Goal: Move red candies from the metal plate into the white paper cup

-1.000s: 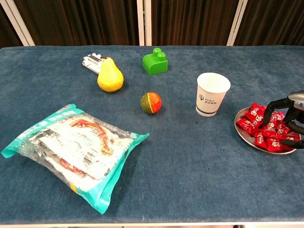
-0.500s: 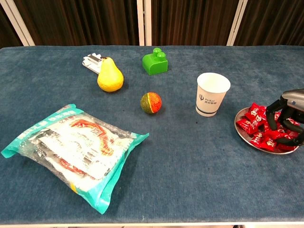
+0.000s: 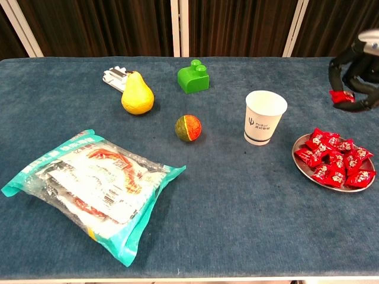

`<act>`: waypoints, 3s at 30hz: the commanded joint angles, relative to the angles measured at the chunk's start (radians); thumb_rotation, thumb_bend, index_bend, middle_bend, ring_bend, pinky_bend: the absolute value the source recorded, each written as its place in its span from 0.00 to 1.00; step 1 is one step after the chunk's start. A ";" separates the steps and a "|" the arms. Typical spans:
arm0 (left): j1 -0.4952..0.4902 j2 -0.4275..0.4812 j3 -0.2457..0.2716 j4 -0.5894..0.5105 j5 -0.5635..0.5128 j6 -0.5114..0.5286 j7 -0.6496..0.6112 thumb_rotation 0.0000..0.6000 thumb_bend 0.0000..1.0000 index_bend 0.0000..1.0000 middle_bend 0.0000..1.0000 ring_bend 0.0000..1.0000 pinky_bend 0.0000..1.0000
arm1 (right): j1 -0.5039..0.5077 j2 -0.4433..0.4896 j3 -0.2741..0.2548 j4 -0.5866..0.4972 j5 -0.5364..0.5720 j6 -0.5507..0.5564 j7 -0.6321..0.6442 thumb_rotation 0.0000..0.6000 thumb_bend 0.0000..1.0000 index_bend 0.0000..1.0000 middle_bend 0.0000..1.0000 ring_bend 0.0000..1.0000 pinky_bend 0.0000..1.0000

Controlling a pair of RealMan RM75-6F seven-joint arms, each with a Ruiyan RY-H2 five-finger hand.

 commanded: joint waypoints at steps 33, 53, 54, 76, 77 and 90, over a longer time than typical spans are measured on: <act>0.004 0.005 -0.002 0.005 -0.015 -0.006 0.001 1.00 0.00 0.00 0.00 0.00 0.00 | 0.070 -0.018 -0.041 0.039 0.035 0.031 0.047 1.00 0.37 0.39 0.90 1.00 1.00; 0.010 0.003 0.000 -0.001 -0.004 0.012 0.007 1.00 0.00 0.00 0.00 0.00 0.00 | 0.065 -0.108 -0.149 0.178 0.091 -0.119 -0.073 1.00 0.39 0.43 0.90 1.00 1.00; 0.012 0.002 0.000 0.000 -0.006 0.012 0.007 1.00 0.00 0.00 0.00 0.00 0.00 | 0.068 -0.111 -0.148 0.181 0.094 -0.123 -0.077 1.00 0.39 0.44 0.90 1.00 1.00; 0.014 -0.006 -0.001 0.018 -0.013 0.007 -0.004 1.00 0.00 0.00 0.00 0.00 0.00 | 0.096 -0.164 -0.120 0.241 0.121 -0.152 -0.054 1.00 0.58 0.68 0.91 1.00 1.00; 0.015 -0.006 -0.002 0.019 -0.013 0.007 -0.006 1.00 0.00 0.00 0.00 0.00 0.00 | 0.094 -0.158 -0.120 0.233 0.115 -0.145 -0.050 1.00 0.58 0.69 0.91 1.00 1.00; 0.018 0.001 -0.004 0.015 -0.005 0.021 -0.007 1.00 0.00 0.00 0.00 0.00 0.00 | 0.112 -0.030 -0.019 0.046 0.046 -0.043 0.023 1.00 0.58 0.67 0.91 1.00 1.00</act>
